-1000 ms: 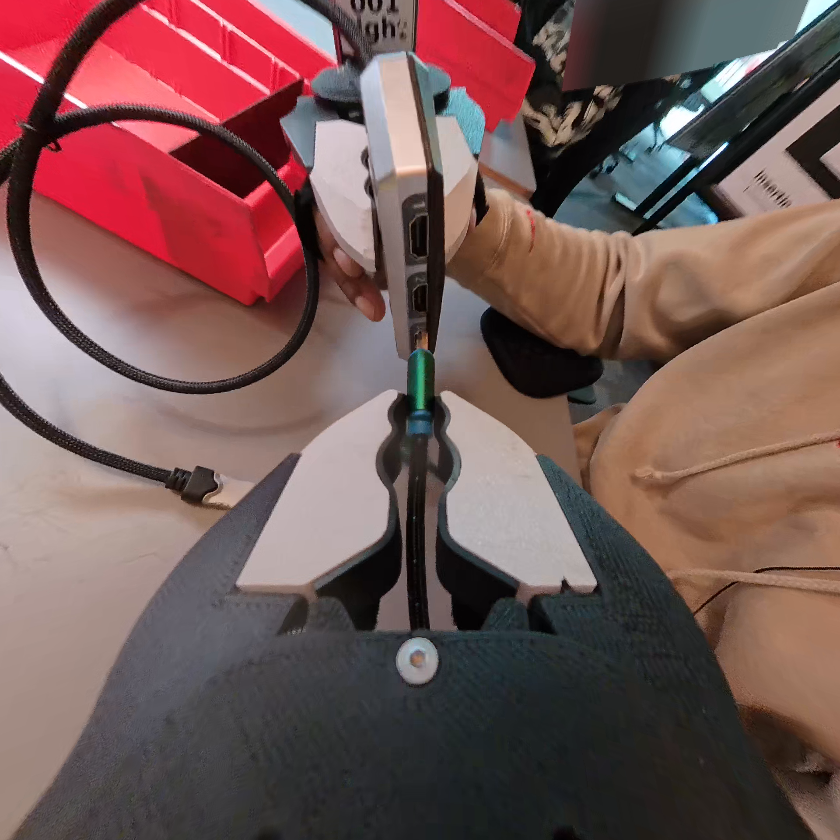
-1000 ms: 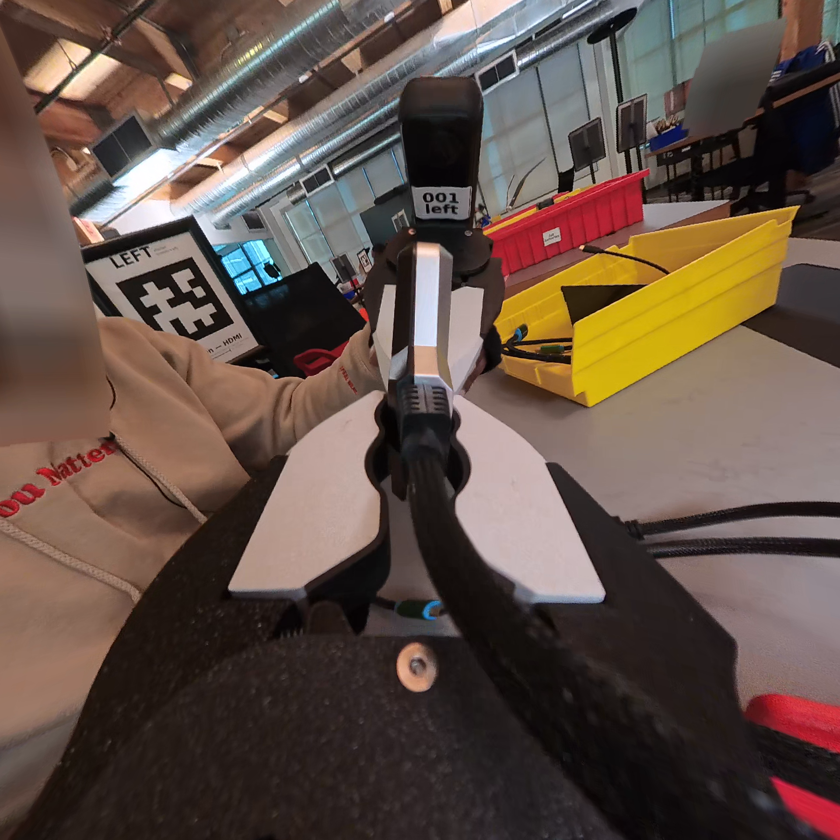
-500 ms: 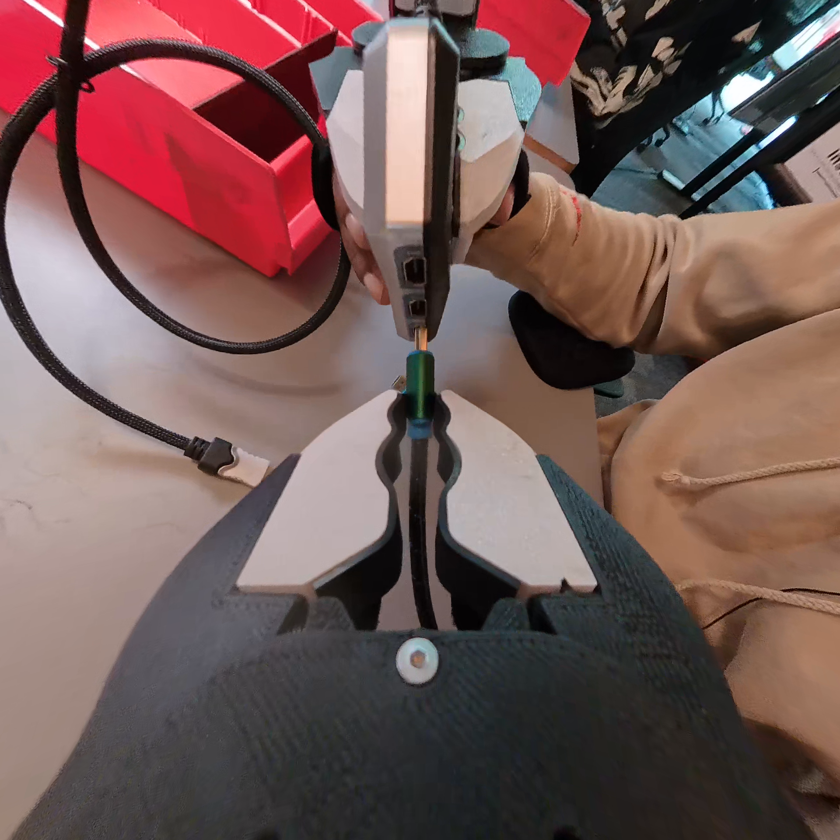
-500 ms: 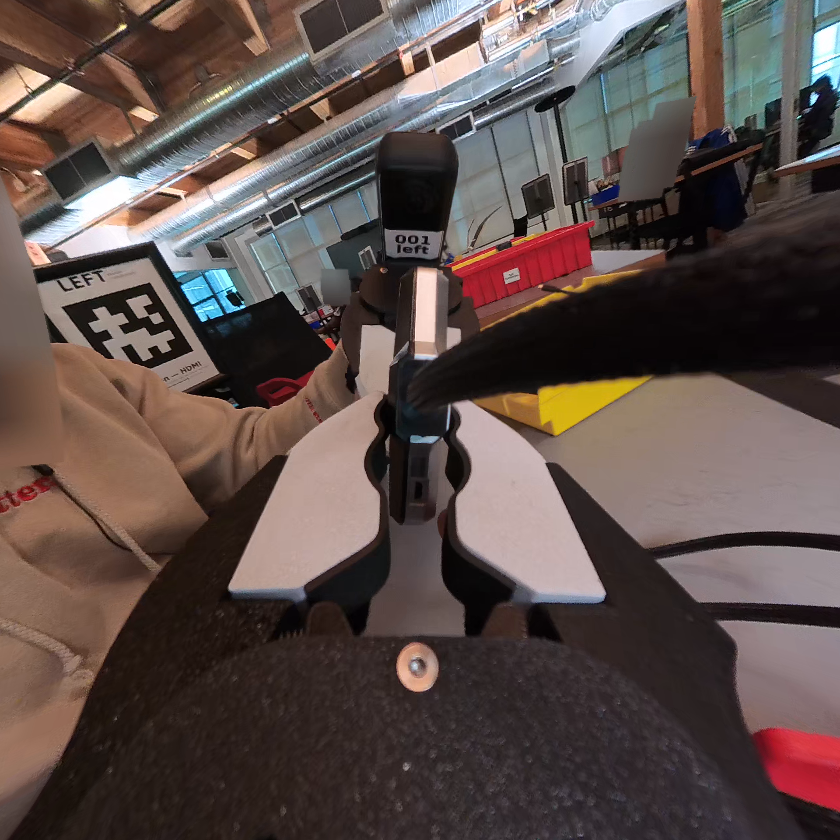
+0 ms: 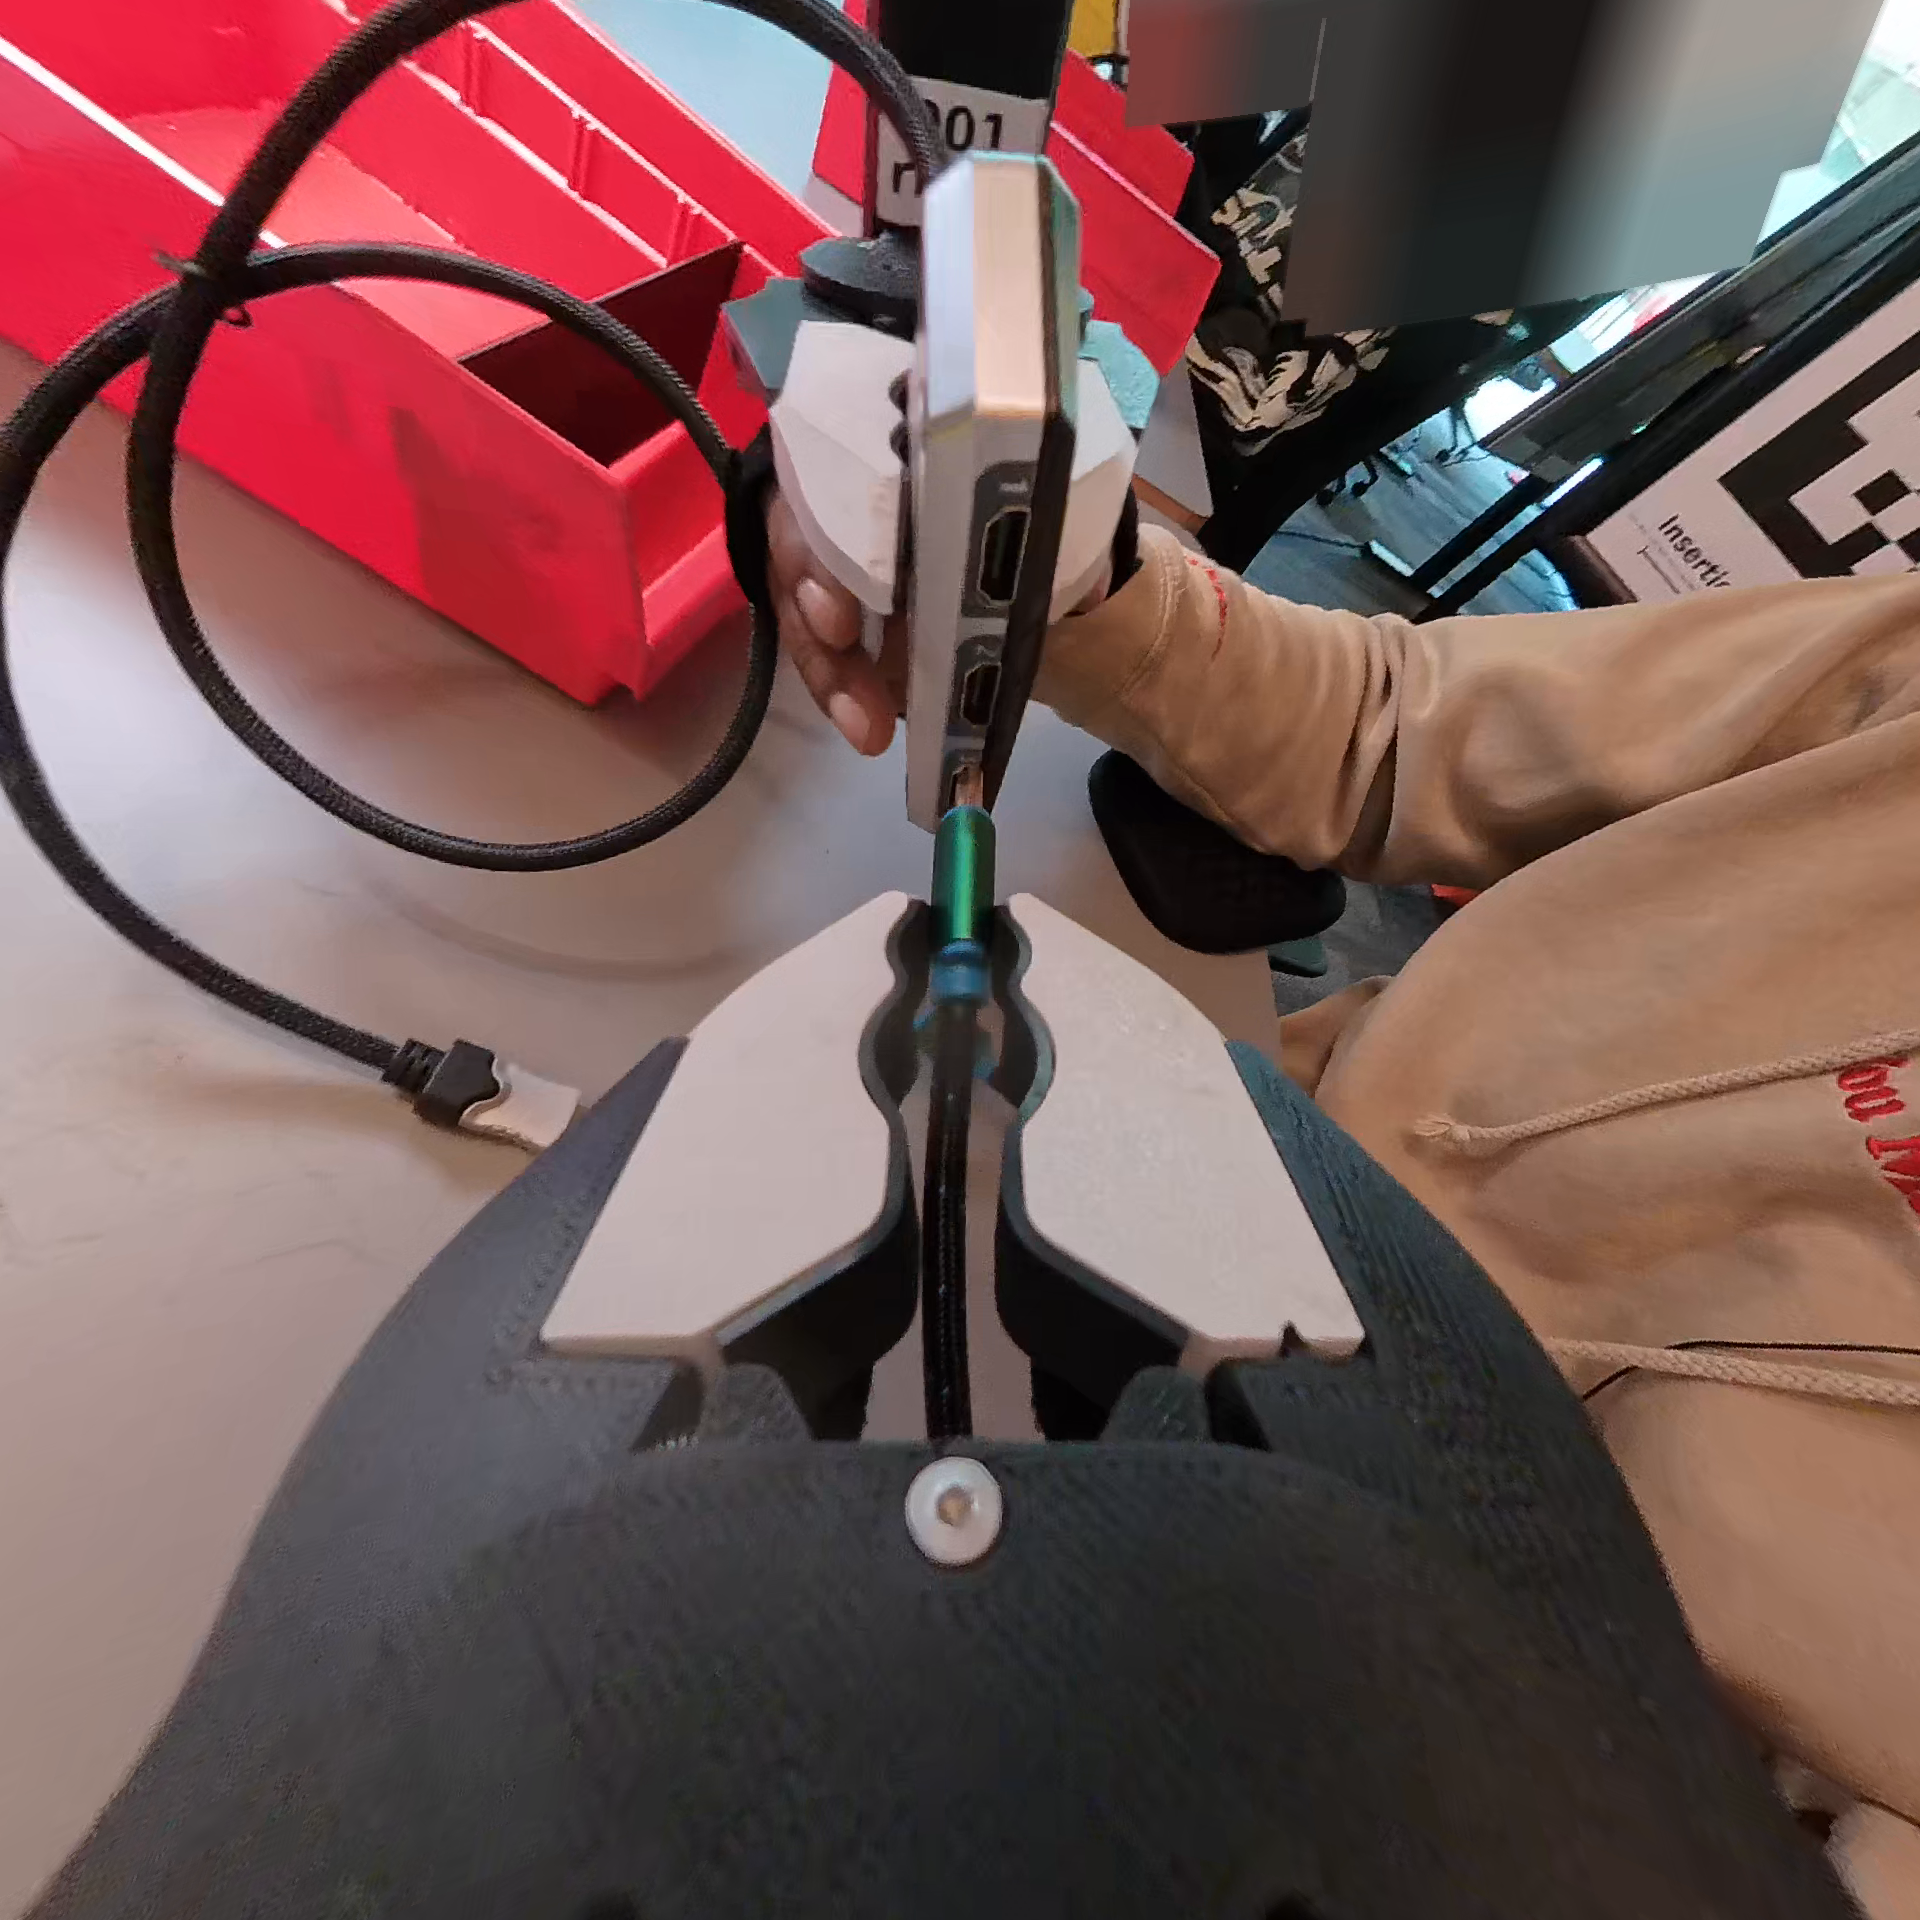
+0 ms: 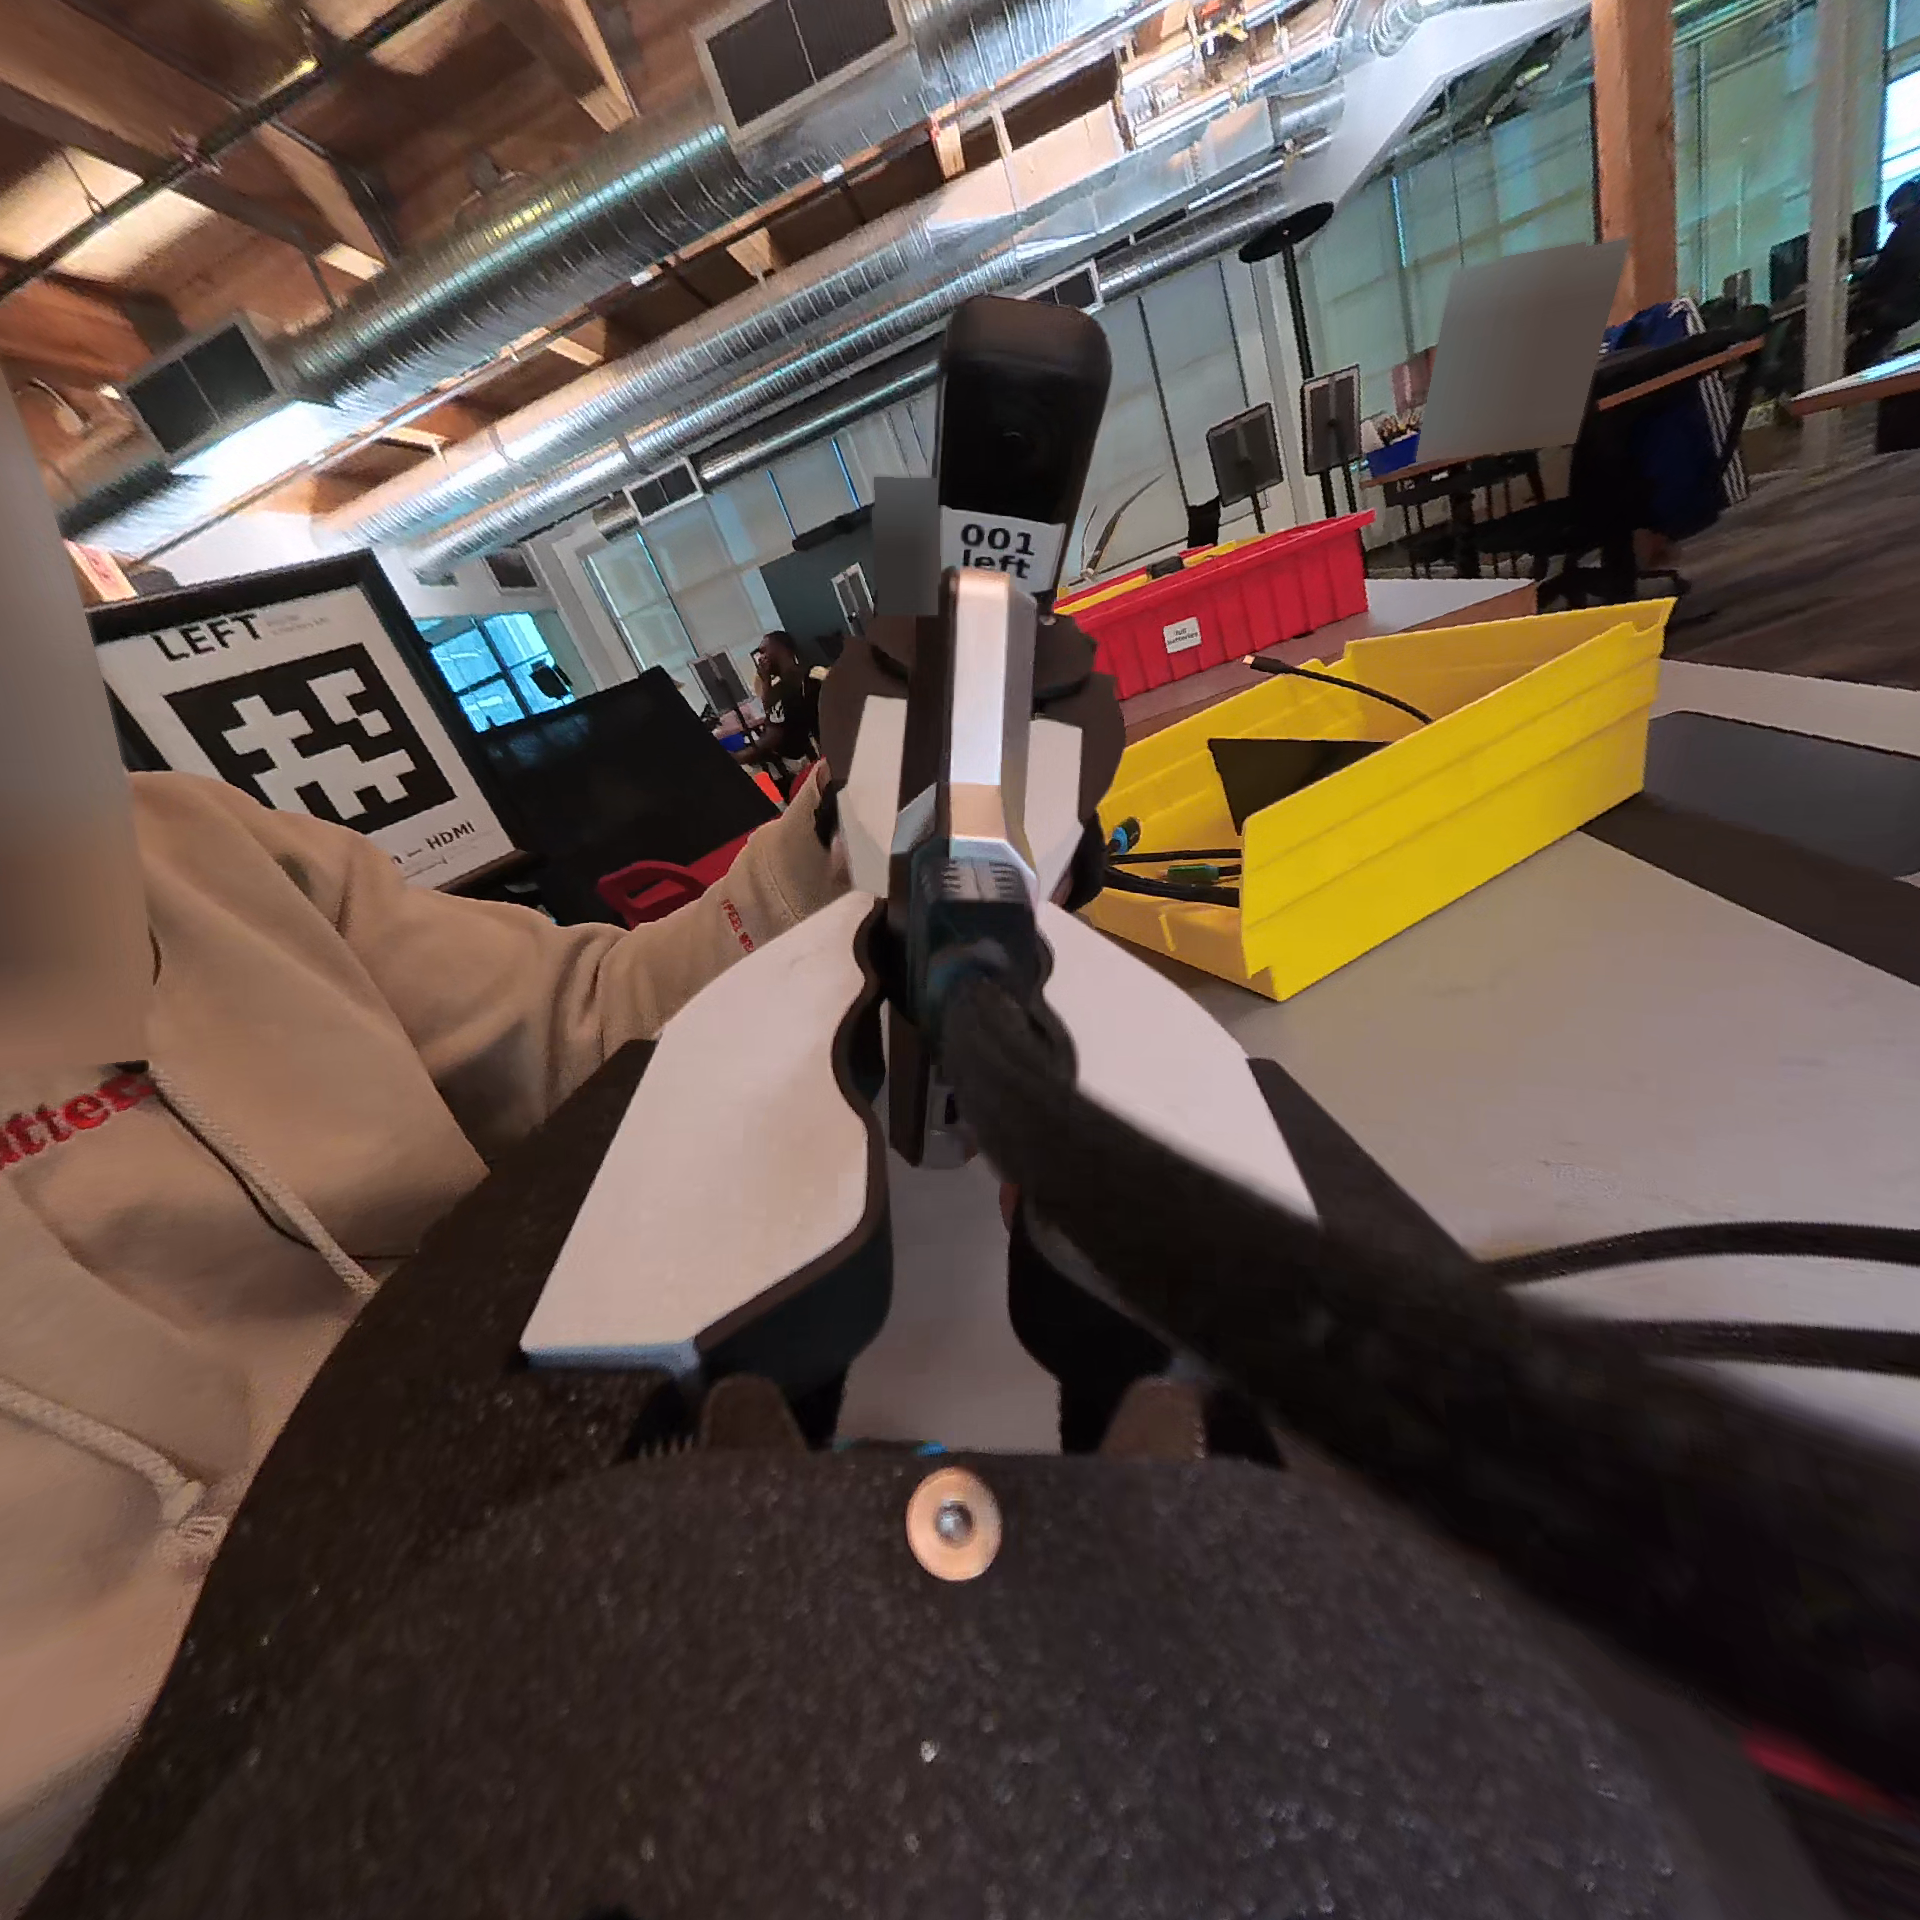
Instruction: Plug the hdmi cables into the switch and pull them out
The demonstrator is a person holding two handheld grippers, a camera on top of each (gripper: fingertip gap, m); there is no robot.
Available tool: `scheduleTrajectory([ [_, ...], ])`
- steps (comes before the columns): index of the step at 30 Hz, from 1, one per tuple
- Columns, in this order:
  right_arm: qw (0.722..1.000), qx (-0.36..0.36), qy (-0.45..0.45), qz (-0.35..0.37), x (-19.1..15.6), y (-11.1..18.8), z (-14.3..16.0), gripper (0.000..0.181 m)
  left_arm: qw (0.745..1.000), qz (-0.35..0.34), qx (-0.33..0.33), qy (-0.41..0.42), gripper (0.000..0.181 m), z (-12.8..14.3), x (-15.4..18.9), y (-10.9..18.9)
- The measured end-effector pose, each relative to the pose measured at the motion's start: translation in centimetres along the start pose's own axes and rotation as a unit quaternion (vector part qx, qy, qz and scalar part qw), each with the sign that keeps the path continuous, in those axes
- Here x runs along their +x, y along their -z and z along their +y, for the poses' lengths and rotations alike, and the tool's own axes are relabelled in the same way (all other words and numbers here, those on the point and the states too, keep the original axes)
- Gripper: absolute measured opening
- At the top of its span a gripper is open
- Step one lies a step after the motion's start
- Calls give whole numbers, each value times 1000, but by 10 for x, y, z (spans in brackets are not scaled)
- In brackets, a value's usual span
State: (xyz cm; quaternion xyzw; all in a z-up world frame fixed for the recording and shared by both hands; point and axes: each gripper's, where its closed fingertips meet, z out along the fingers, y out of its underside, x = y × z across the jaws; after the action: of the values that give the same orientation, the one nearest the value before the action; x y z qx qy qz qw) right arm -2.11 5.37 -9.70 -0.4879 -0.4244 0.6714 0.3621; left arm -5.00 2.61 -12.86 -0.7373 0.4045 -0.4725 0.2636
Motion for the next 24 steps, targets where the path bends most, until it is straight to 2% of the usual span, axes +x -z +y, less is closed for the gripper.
scheduleTrajectory([
  [3,1000,-19,3,-14,-2,0,9,23,997,-50,-45,-25,12,8,-4,-3],
  [5,999,10,-16,-45,-8,2,4,22,996,-52,-50,-42,12,6,4,-6],
  [7,999,9,-4,-40,-8,1,3,22,995,-63,-62,-53,12,7,6,-7],
  [14,999,15,7,-51,-15,5,-3,23,999,-9,-14,-32,11,-4,15,-6],
  [17,996,41,-4,-73,-18,8,-7,22,998,-37,-22,-48,12,-6,17,-11],
  [21,997,61,22,-44,-12,11,-13,22,994,-96,-22,-49,12,-12,10,-9],
  [24,995,77,22,-55,-14,12,-14,22,990,-123,-31,-62,12,-14,12,-8],
])
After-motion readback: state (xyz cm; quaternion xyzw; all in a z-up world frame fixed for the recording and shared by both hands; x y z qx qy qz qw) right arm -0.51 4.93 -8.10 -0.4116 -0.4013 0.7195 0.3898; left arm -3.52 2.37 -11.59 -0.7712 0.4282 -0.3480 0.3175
